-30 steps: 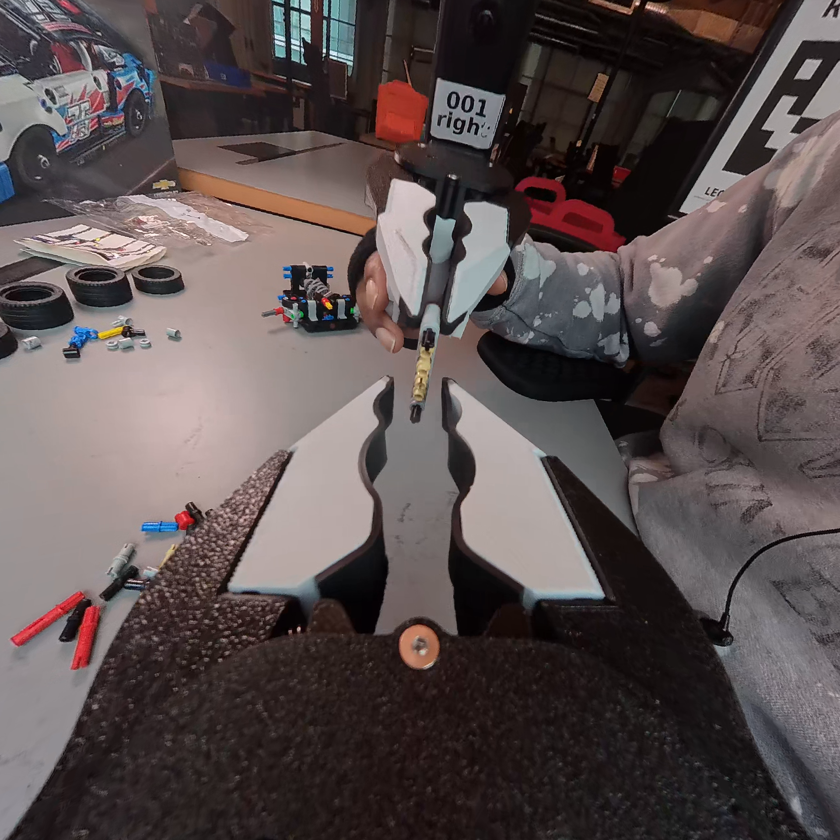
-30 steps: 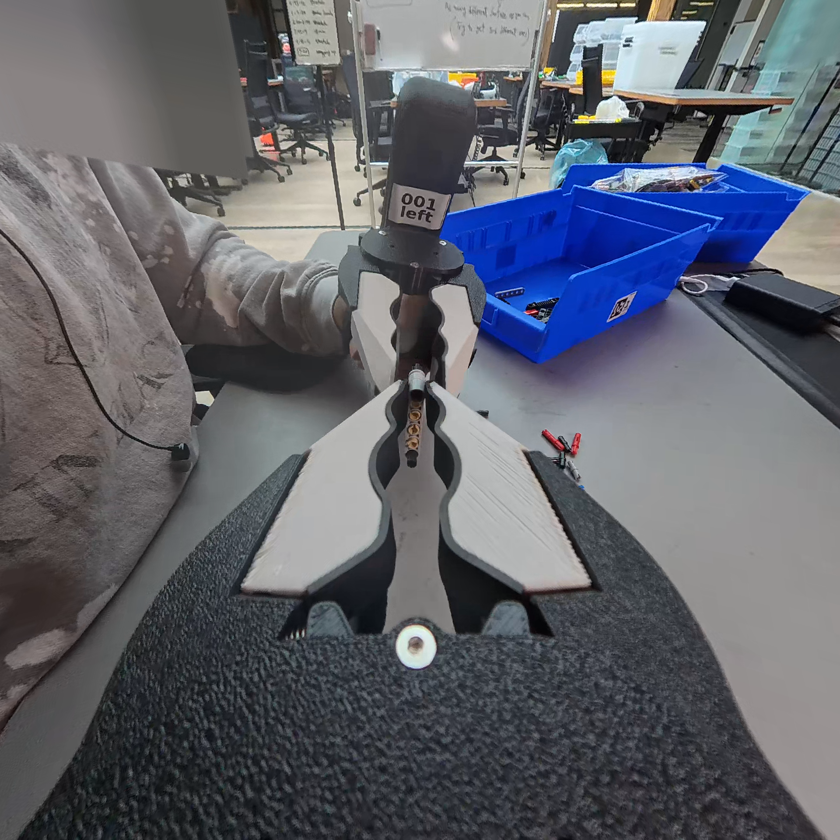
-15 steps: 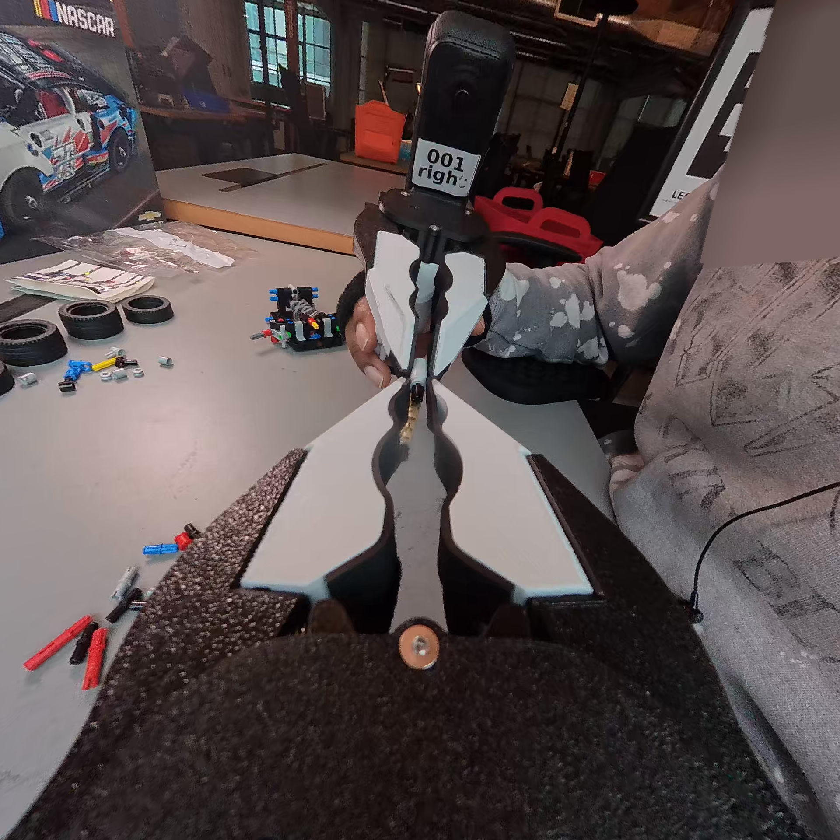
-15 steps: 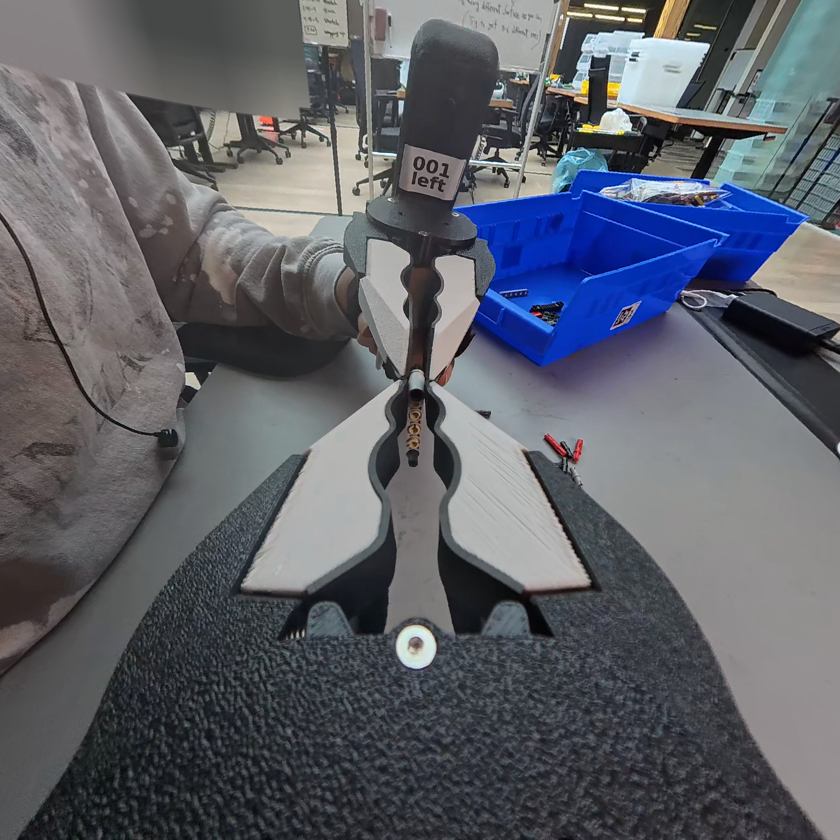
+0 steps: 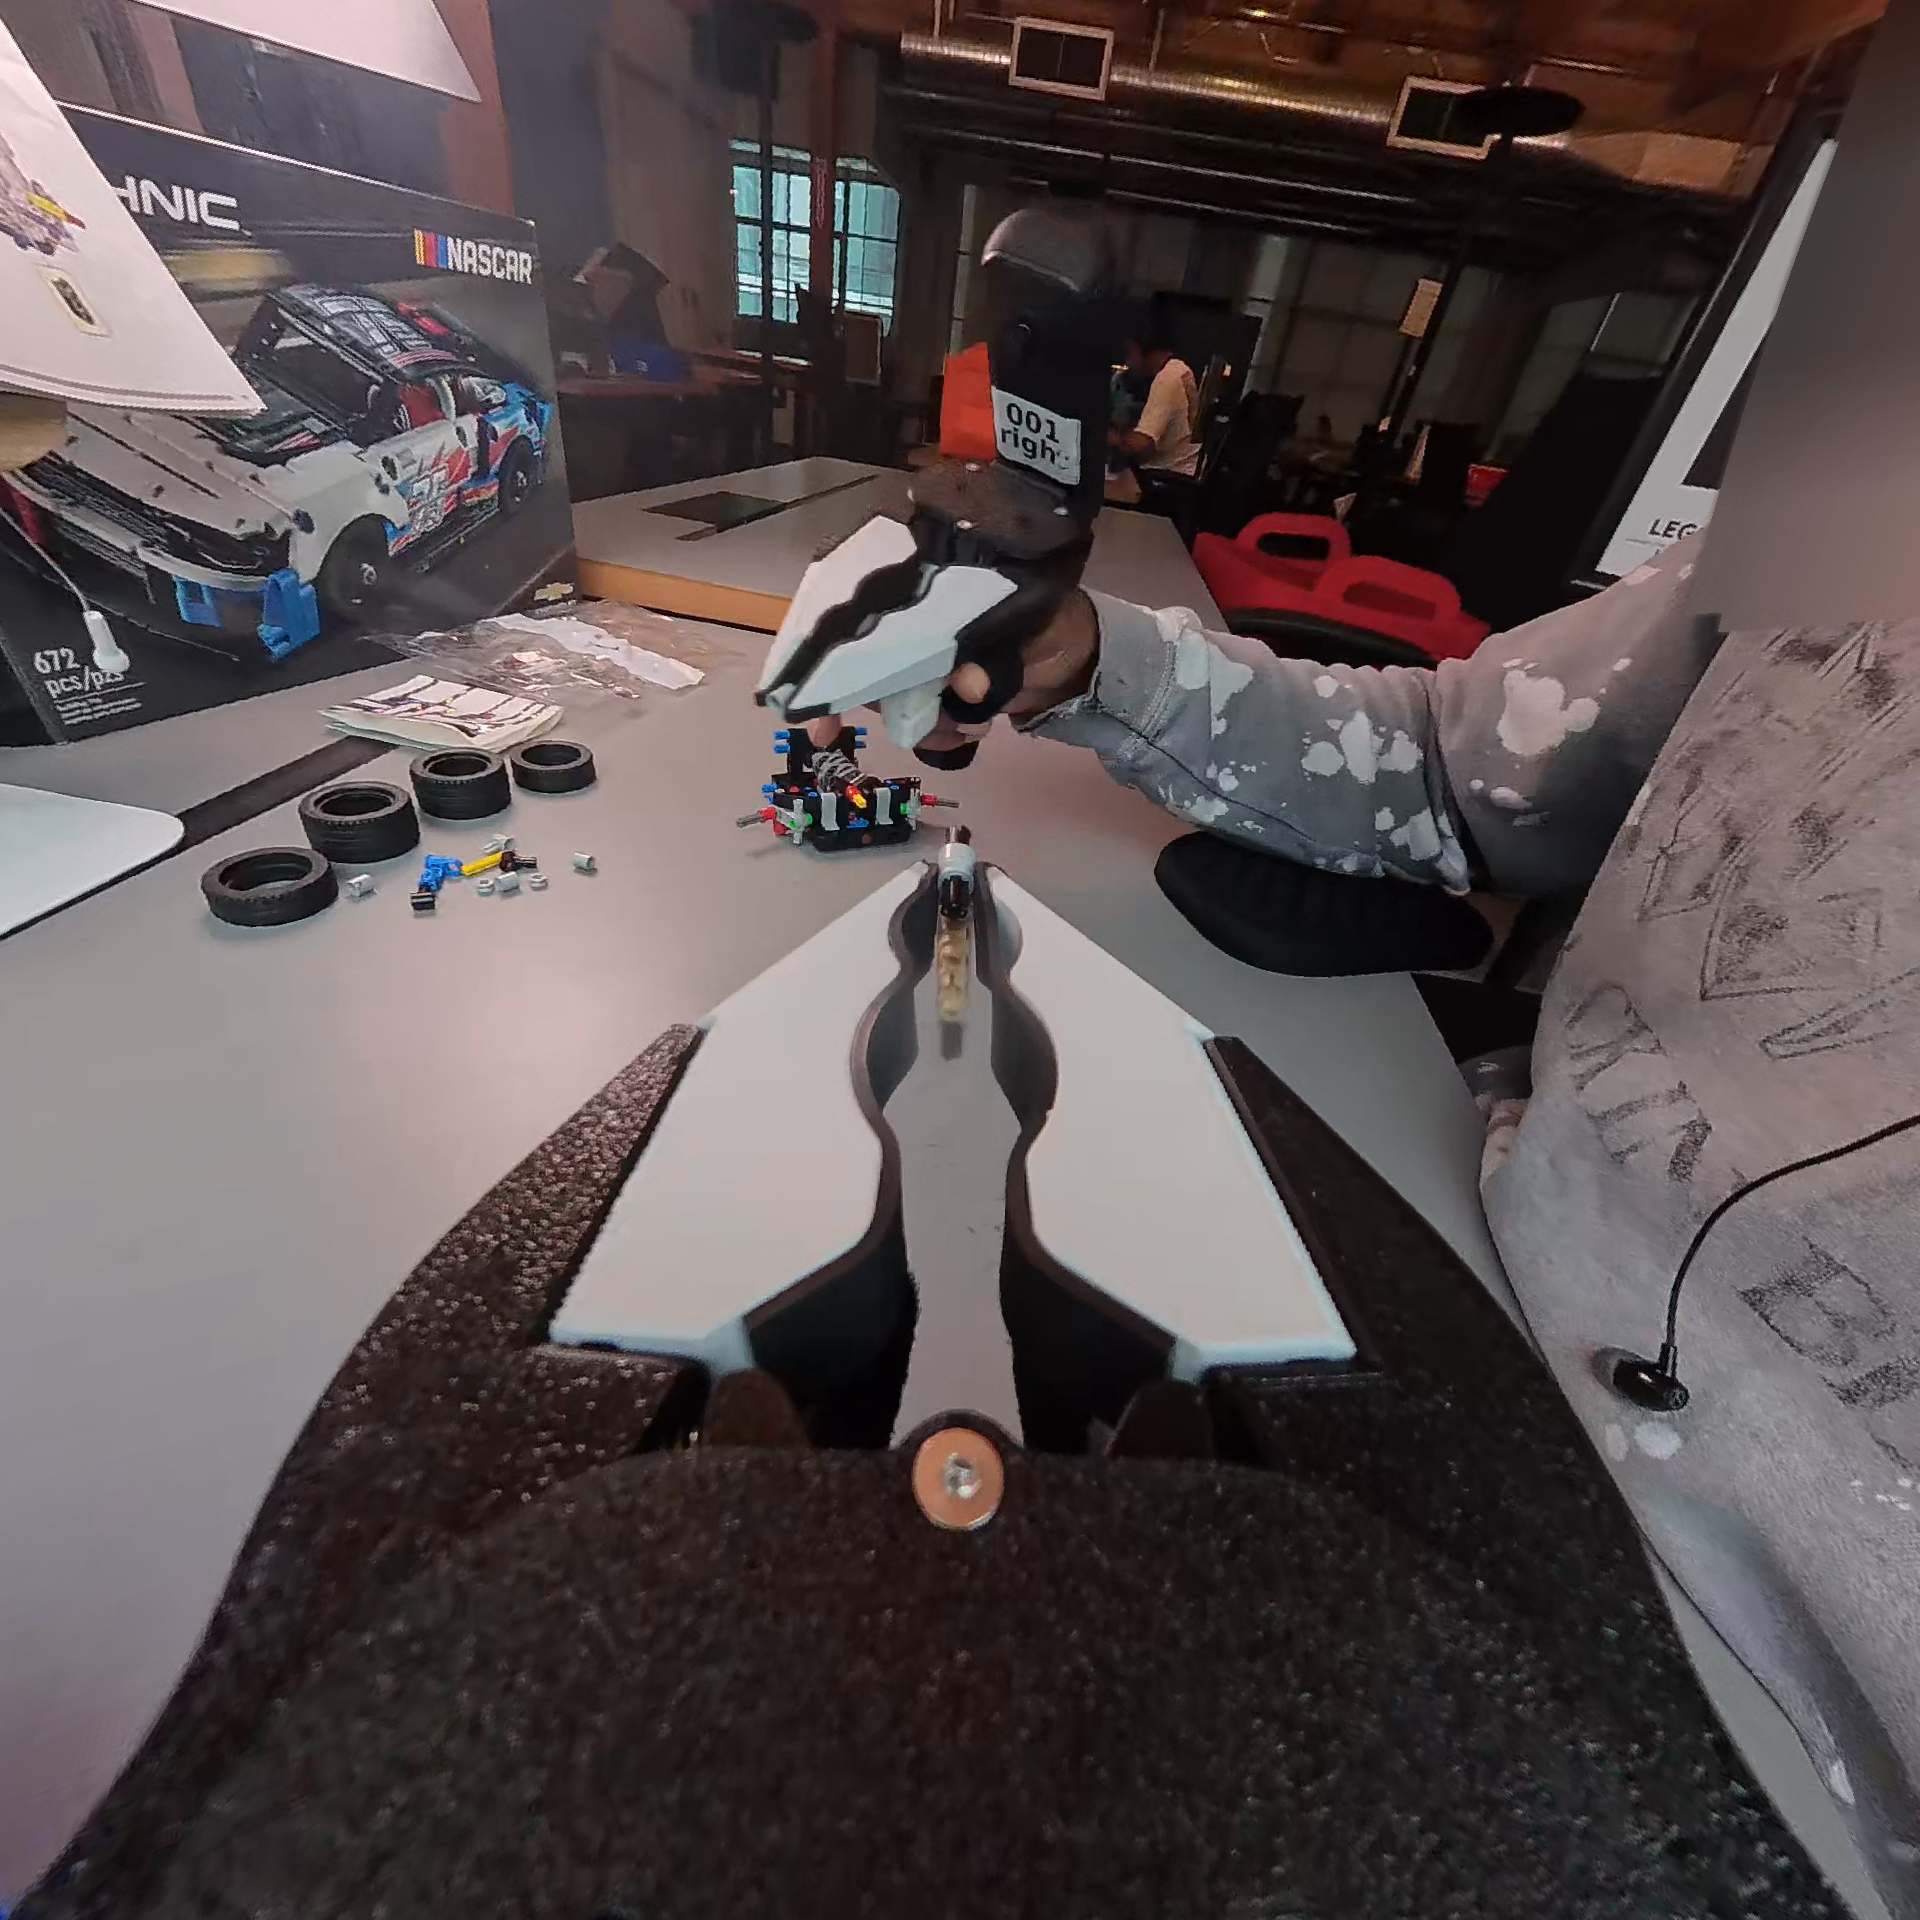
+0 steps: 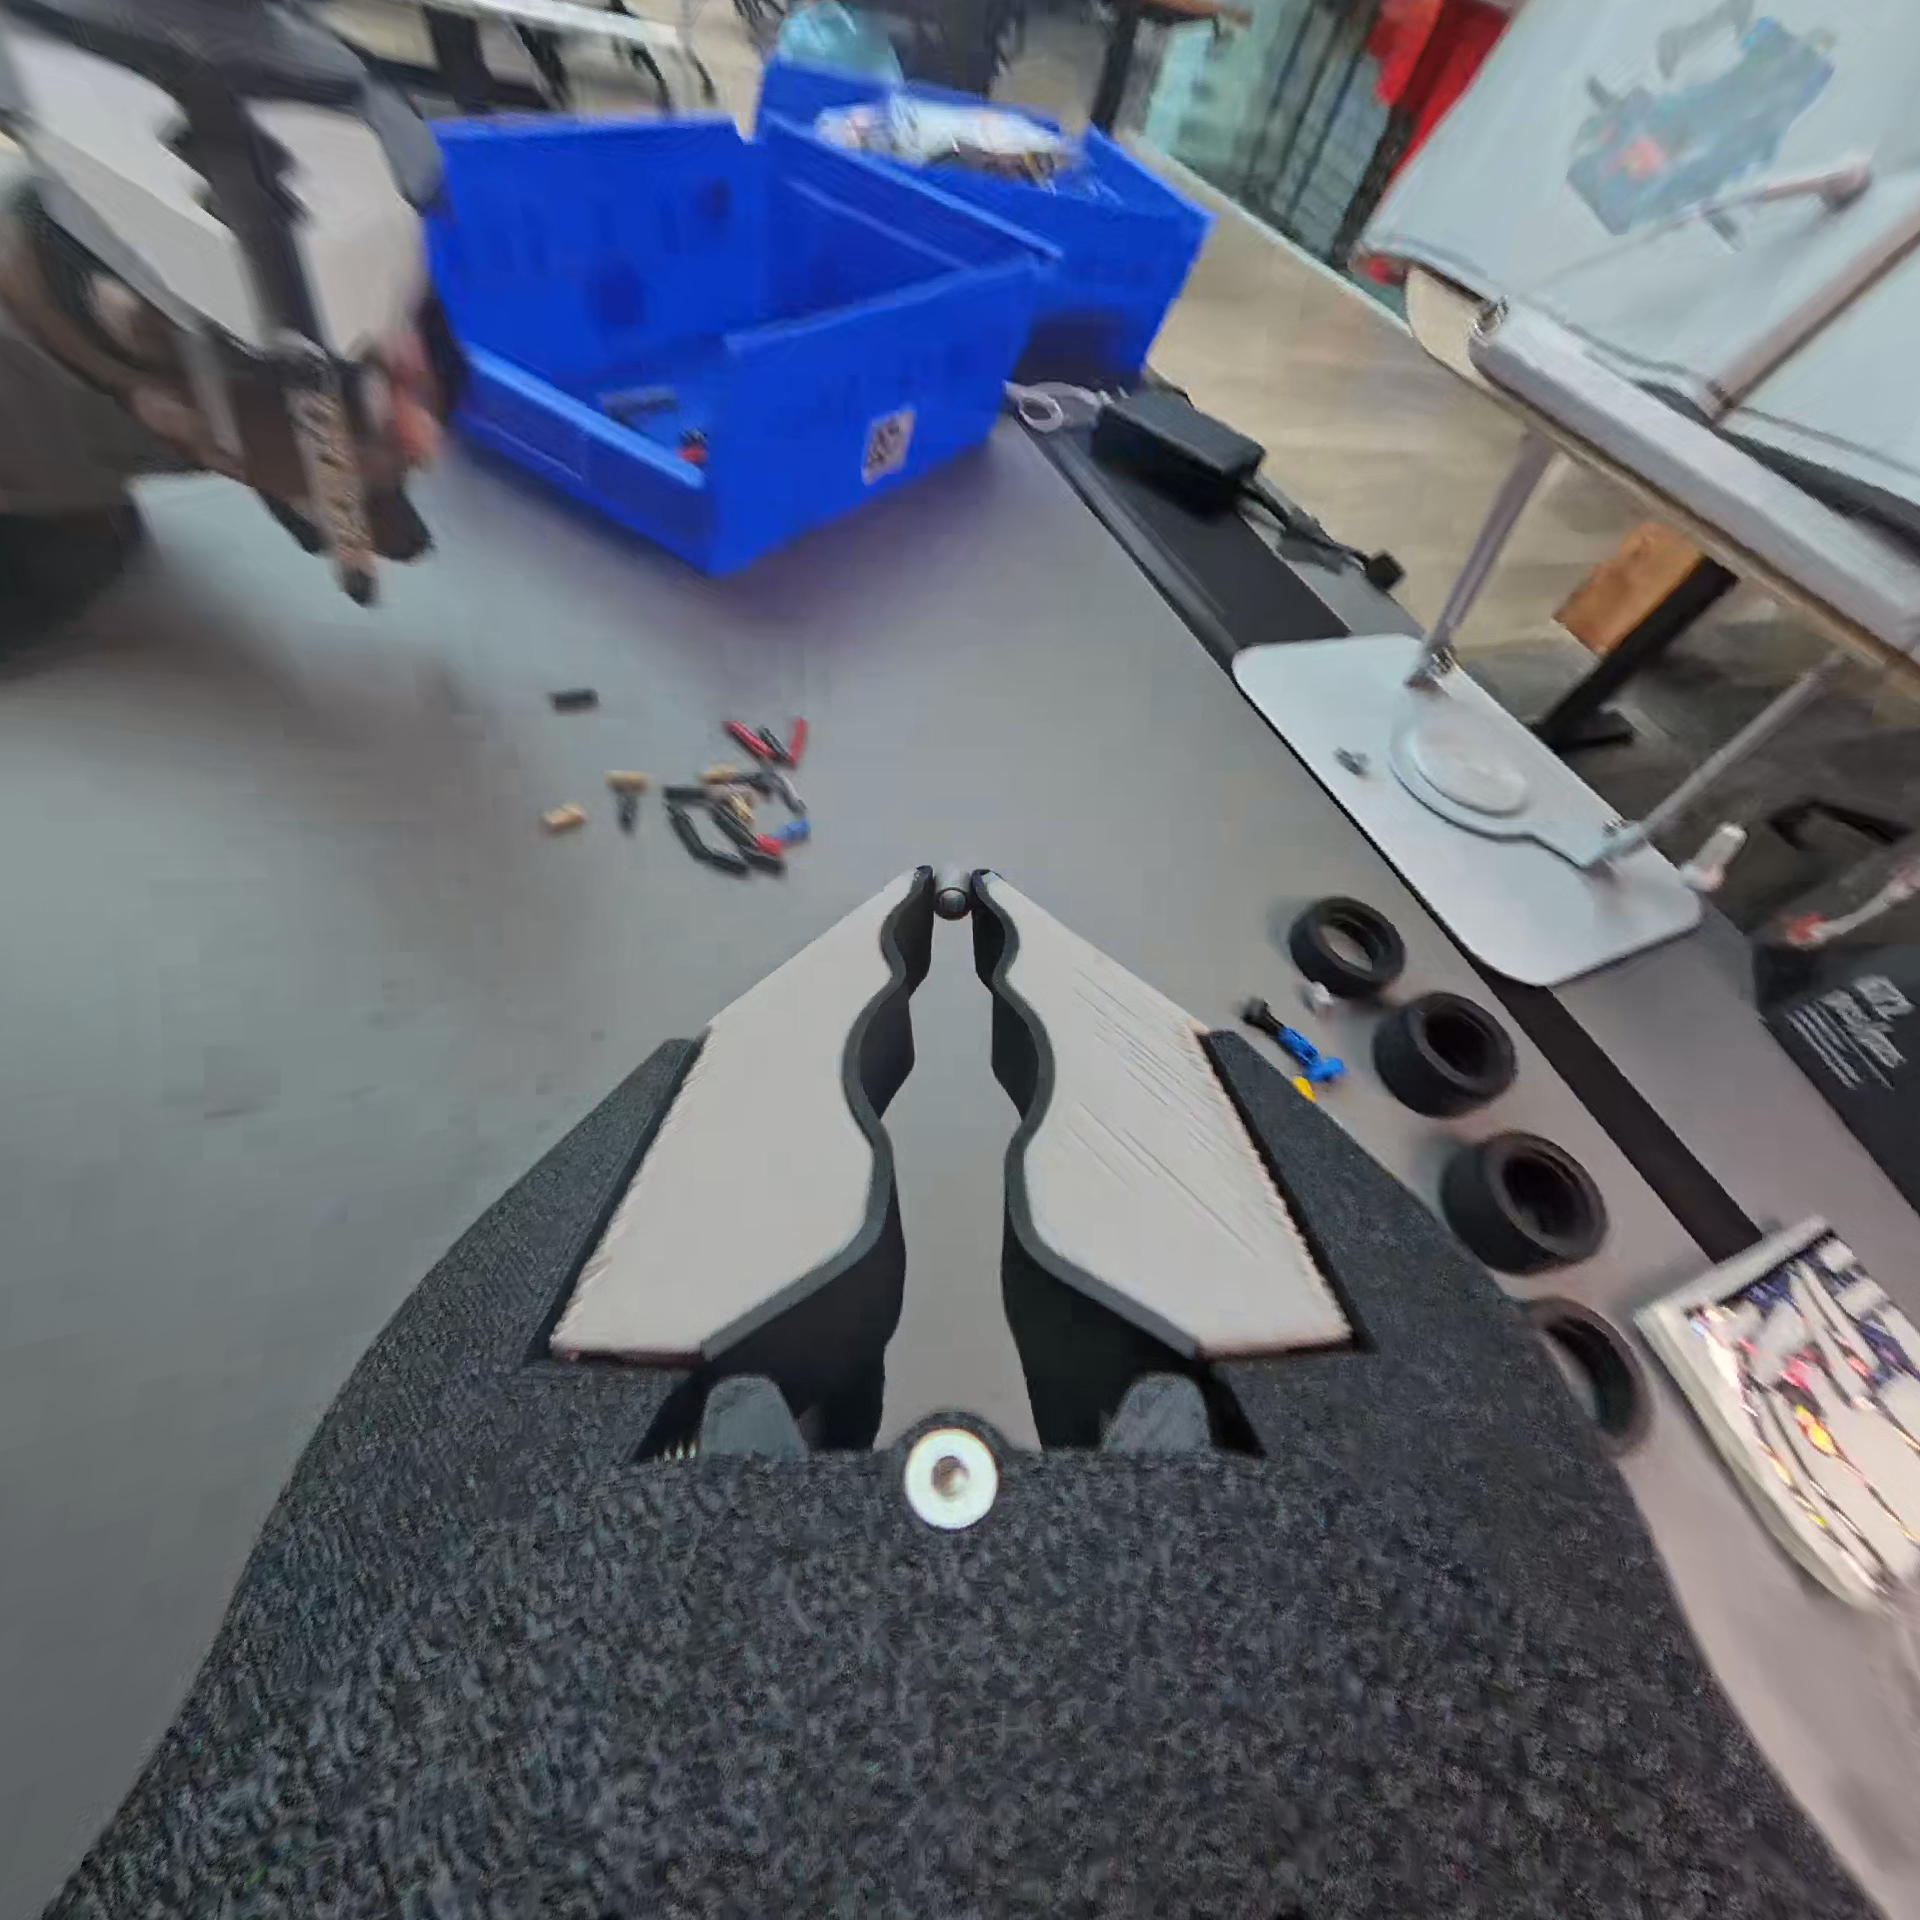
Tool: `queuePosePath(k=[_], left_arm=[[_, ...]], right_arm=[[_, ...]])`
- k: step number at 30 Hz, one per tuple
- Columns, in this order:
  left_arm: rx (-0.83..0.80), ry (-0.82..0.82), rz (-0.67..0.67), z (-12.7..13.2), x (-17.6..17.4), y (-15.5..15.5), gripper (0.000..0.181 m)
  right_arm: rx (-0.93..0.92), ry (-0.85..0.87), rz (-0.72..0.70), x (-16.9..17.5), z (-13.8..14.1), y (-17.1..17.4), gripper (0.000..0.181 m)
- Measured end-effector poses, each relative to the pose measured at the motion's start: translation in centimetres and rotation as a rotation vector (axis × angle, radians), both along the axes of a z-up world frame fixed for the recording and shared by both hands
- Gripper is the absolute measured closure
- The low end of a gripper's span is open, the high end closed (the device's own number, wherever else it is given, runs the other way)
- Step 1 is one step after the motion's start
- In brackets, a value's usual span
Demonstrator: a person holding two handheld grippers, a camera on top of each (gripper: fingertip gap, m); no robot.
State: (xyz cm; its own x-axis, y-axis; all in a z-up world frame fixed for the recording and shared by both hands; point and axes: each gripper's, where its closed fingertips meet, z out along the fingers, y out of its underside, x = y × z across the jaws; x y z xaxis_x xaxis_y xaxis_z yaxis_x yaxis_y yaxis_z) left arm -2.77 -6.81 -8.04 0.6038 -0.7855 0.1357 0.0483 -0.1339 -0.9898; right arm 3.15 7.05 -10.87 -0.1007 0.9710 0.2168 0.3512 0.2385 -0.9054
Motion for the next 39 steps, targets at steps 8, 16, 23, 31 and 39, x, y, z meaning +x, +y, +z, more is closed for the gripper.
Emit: queuePosePath(k=[8, 16, 23, 31, 39], left_arm=[[-0.045, -0.026, -0.007, -1.2, 0.9, 0.4, 0.175], [-0.045, -0.022, -0.011, -1.4, 1.4, 0.4, 0.175], [-0.027, -0.046, -0.02, -0.7, 1.6, 0.1, 0.175], [0.004, -0.068, -0.084, -0.2, 3.9, -0.7, 0.175], [-0.007, -0.061, -0.097, -0.4, 4.1, -0.8, 0.174]], right_arm=[[0.146, -0.531, -0.258, -2.3, -9.4, 11.2, 0.174], [0.12, -0.556, -0.304, -3.0, -10.1, 12.4, 0.159], [-0.213, 0.016, 0.223, -3.8, 1.4, -5.3, 0.155], [-0.206, 0.136, 0.399, -2.9, 2.2, -15.0, 0.164], [-0.234, 0.15, 0.412, -2.7, 1.9, -14.9, 0.174]])
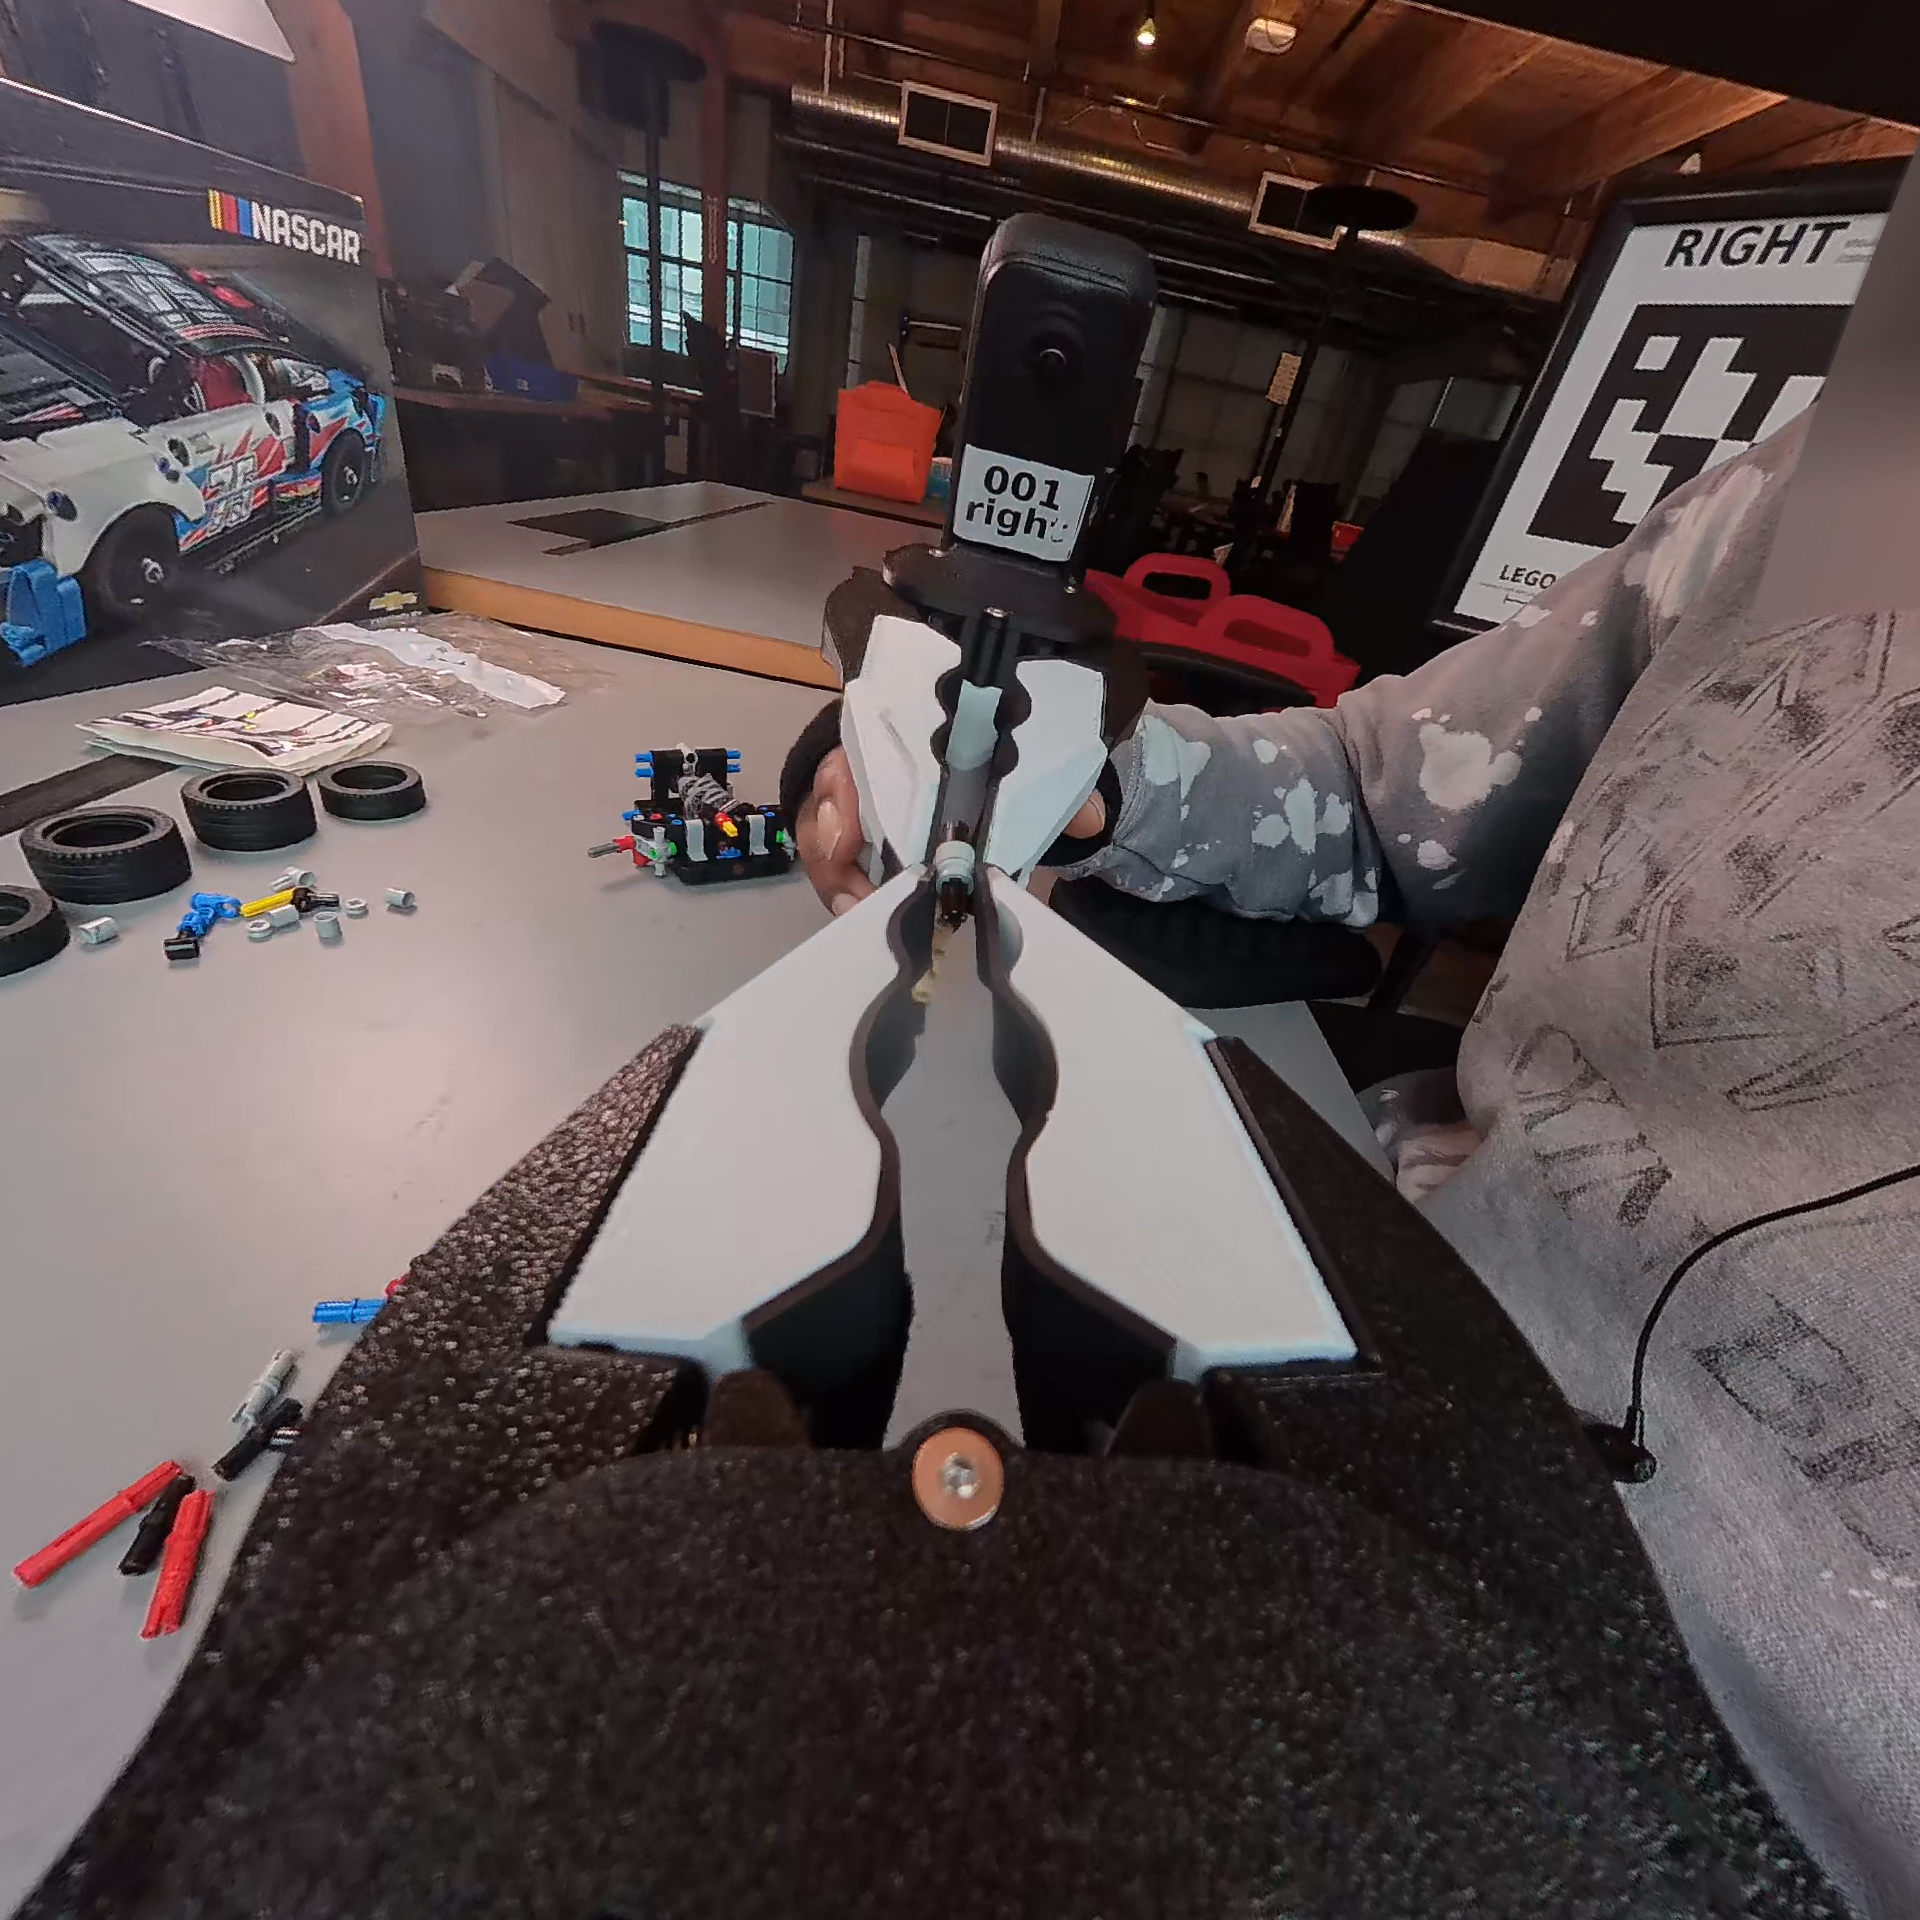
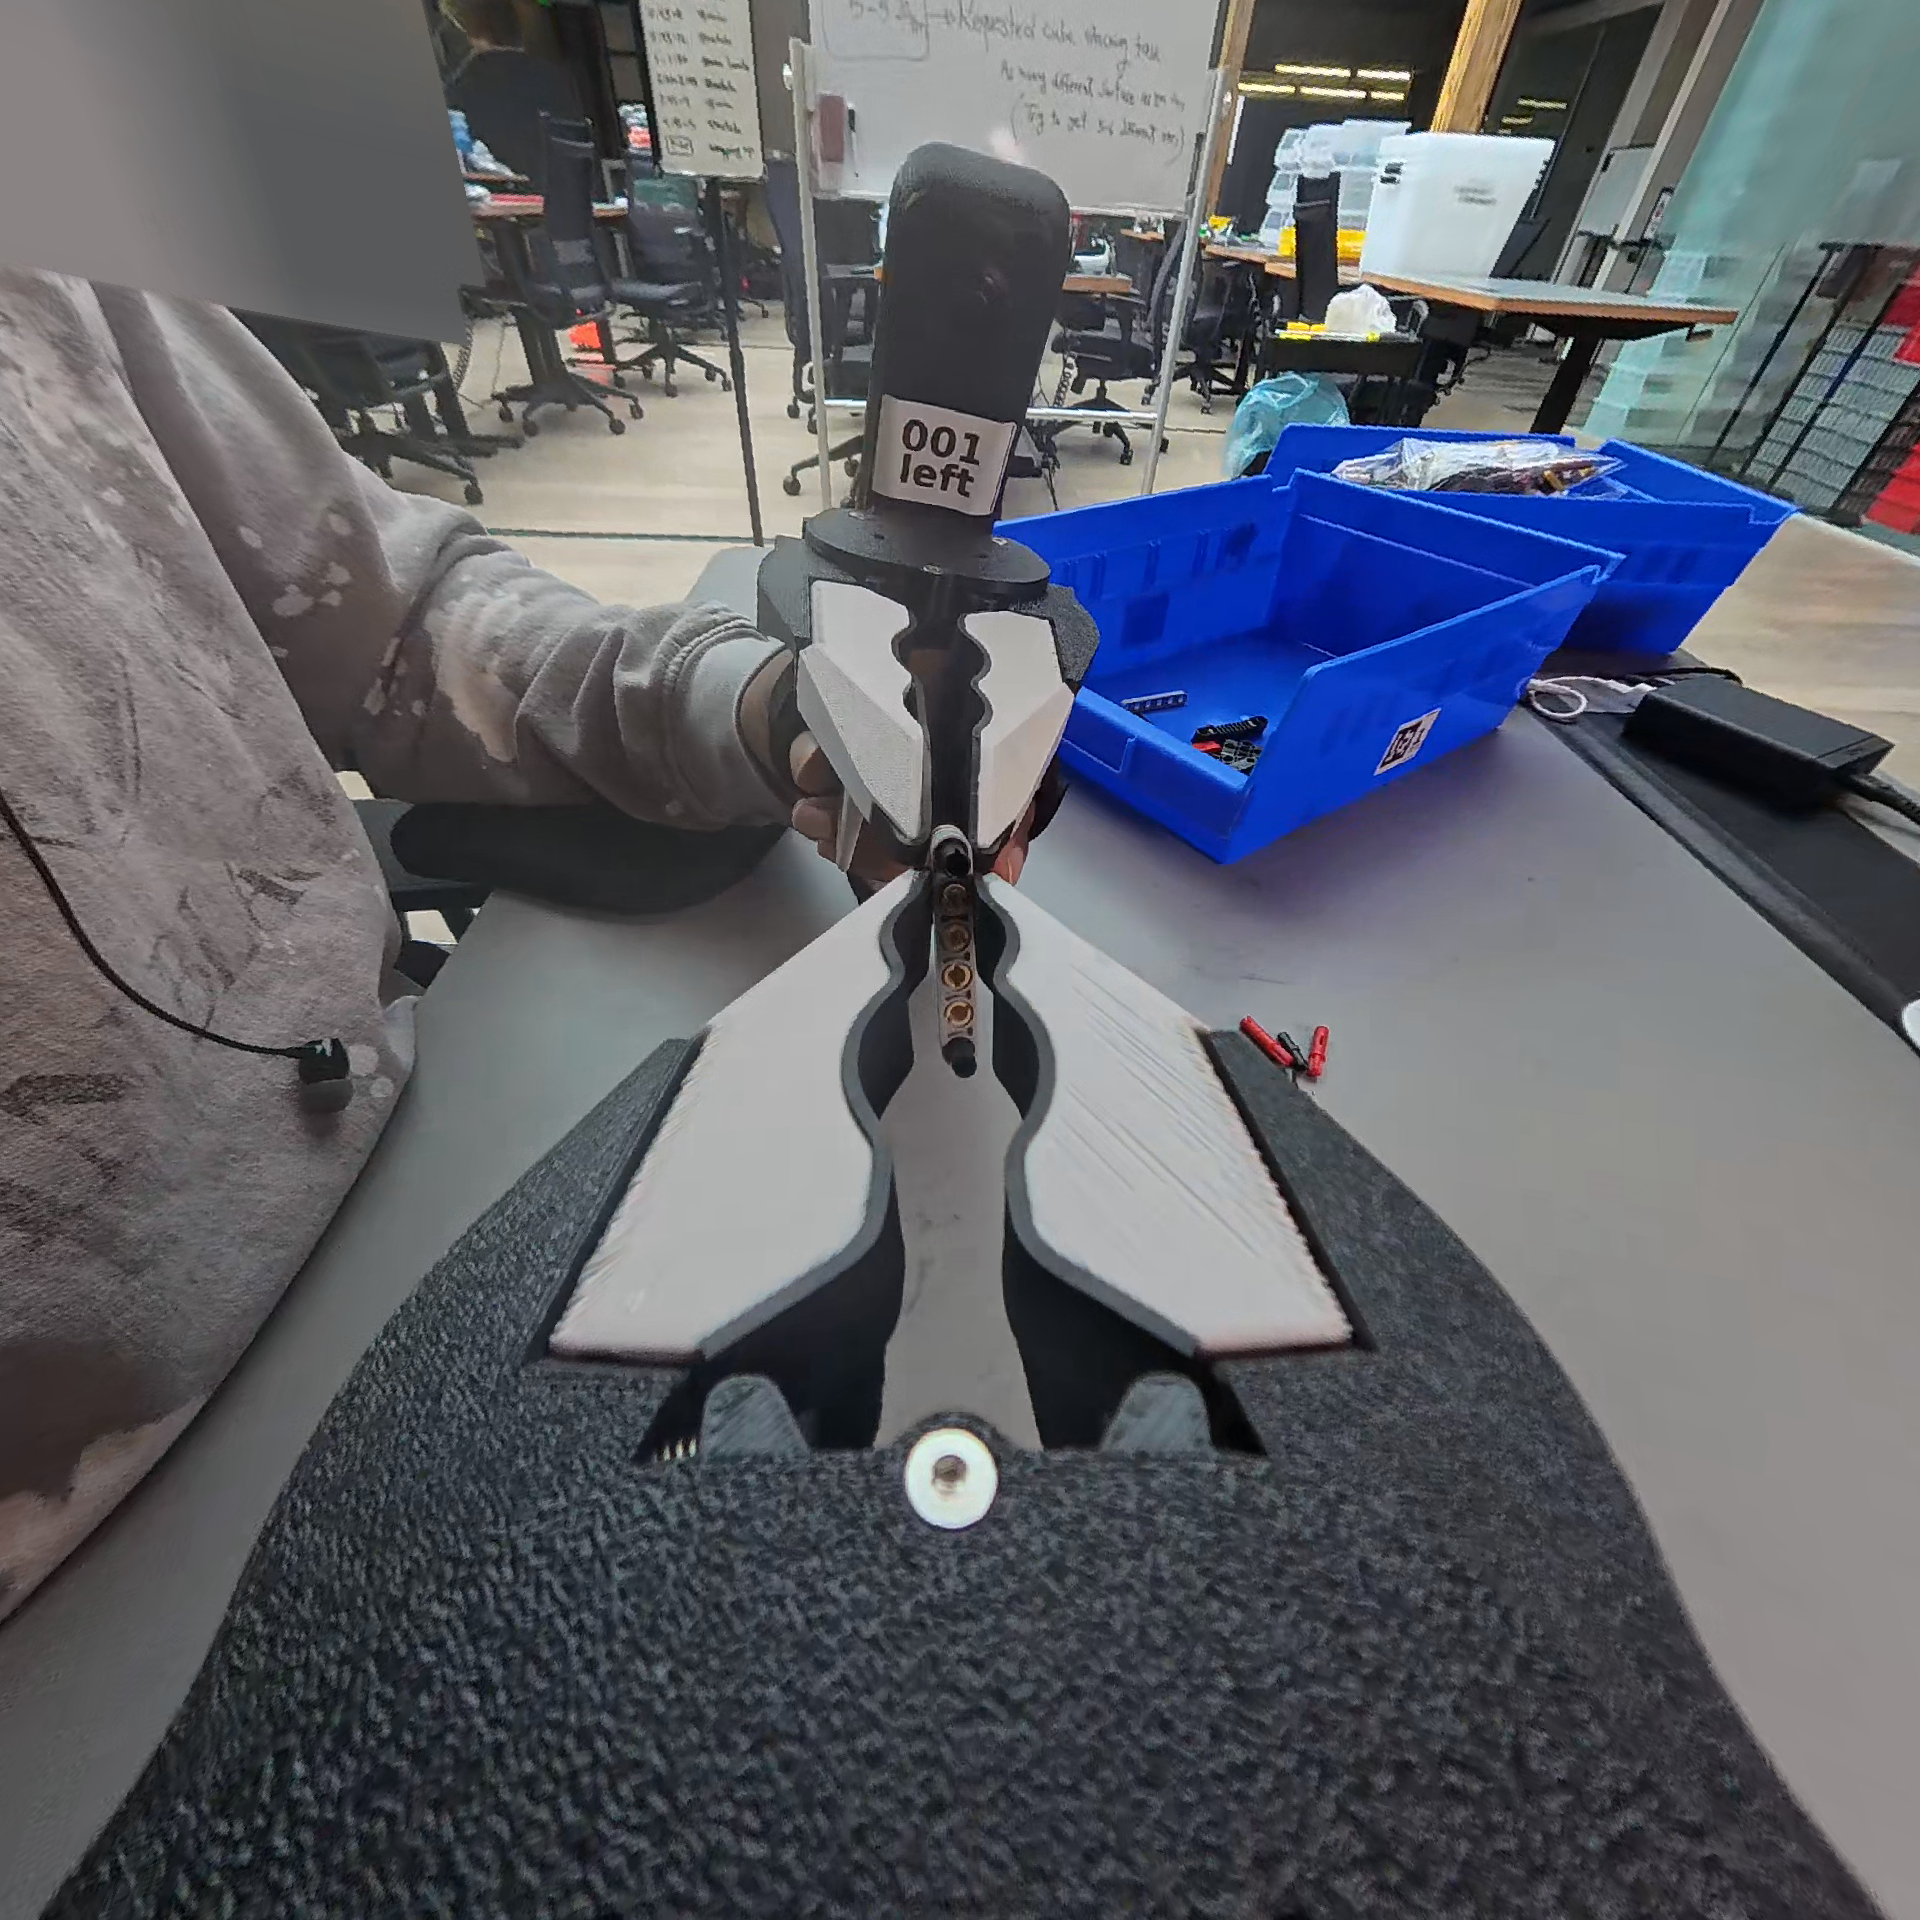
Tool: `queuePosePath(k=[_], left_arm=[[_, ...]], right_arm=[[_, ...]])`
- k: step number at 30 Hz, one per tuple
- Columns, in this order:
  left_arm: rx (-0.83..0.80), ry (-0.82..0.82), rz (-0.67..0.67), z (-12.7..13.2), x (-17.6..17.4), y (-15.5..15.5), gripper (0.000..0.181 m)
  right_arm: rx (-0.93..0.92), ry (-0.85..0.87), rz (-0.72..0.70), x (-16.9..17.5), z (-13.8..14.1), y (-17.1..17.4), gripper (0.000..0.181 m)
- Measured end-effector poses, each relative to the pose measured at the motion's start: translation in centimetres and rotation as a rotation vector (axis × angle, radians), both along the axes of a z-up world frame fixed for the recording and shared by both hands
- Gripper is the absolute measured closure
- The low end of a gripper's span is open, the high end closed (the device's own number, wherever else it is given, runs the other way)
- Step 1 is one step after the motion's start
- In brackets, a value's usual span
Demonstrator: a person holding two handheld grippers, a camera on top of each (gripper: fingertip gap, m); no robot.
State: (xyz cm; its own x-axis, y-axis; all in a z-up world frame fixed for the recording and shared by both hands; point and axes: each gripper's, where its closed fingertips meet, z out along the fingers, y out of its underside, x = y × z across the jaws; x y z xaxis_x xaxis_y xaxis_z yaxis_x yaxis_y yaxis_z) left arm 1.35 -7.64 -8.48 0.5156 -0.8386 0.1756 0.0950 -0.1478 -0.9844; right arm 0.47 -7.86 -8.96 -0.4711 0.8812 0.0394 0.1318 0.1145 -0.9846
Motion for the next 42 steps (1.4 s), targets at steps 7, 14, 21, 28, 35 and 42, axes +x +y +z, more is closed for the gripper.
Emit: queuePosePath(k=[7, 14, 21, 28, 35, 42], left_arm=[[-0.019, 0.081, 0.012, -0.4, -0.1, 0.0, 0.175], [-0.04, 0.211, 0.055, -1.7, -0.5, 0.3, 0.175], [-0.051, 0.262, 0.05, -2.9, -0.2, 0.4, 0.175], [-0.054, 0.29, 0.049, -3.2, -0.2, 0.3, 0.175], [-0.063, 0.319, 0.037, -3.8, 0.1, 0.2, 0.175], [-0.059, 0.273, 0.029, -3.3, 0.2, 0.2, 0.176]], right_arm=[[-0.029, 0.036, 0.003, 0.0, -0.1, 0.1, 0.175], [-0.126, 0.017, 0.025, -0.1, -0.9, 0.4, 0.175], [-0.088, -0.053, 0.036, 0.2, -1.9, 0.2, 0.167], [-0.073, -0.056, 0.035, 0.2, -2.3, 0.2, 0.172], [-0.033, -0.07, 0.033, 0.2, -2.5, 0.1, 0.176], [-0.065, -0.037, 0.048, 0.3, -2.0, 0.1, 0.178]])
